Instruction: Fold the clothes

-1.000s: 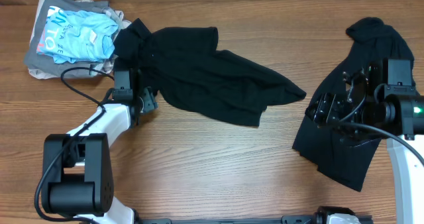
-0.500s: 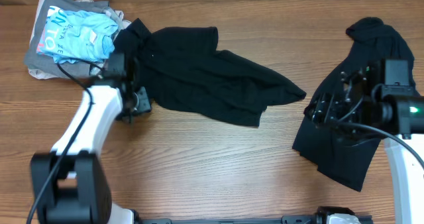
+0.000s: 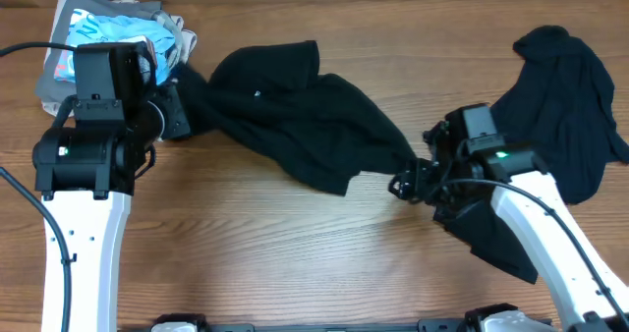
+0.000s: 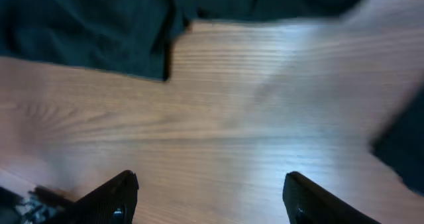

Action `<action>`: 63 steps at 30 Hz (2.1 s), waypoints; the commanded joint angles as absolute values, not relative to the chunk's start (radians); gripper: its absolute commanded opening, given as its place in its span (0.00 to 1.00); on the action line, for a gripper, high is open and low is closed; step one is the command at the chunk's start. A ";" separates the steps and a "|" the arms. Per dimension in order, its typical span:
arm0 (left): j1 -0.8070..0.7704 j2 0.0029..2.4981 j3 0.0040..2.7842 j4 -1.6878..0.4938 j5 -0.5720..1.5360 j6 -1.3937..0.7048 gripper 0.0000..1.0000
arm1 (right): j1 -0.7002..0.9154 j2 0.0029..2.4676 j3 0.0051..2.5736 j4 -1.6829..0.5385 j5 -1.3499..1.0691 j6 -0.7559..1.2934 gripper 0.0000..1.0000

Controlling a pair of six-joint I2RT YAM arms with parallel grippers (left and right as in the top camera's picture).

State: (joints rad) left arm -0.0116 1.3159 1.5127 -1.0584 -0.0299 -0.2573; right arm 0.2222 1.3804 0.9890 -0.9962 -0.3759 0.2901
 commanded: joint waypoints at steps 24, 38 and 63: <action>-0.014 1.328 1.527 -1.065 -0.034 -0.201 0.04 | 0.616 1.802 0.972 -0.482 -0.197 0.706 0.58; -0.014 1.328 1.527 -1.073 -0.036 -0.201 0.04 | 0.605 1.794 1.025 -0.506 -0.143 0.706 0.04; -0.014 1.328 1.527 -1.015 -0.090 -0.173 0.04 | 0.044 1.444 1.539 -1.213 -0.162 0.339 0.04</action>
State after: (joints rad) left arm -0.0120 1.3281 1.5124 -1.0248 -0.0650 -0.2234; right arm 0.0830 1.4792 1.5154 -1.2179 -0.1658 0.3611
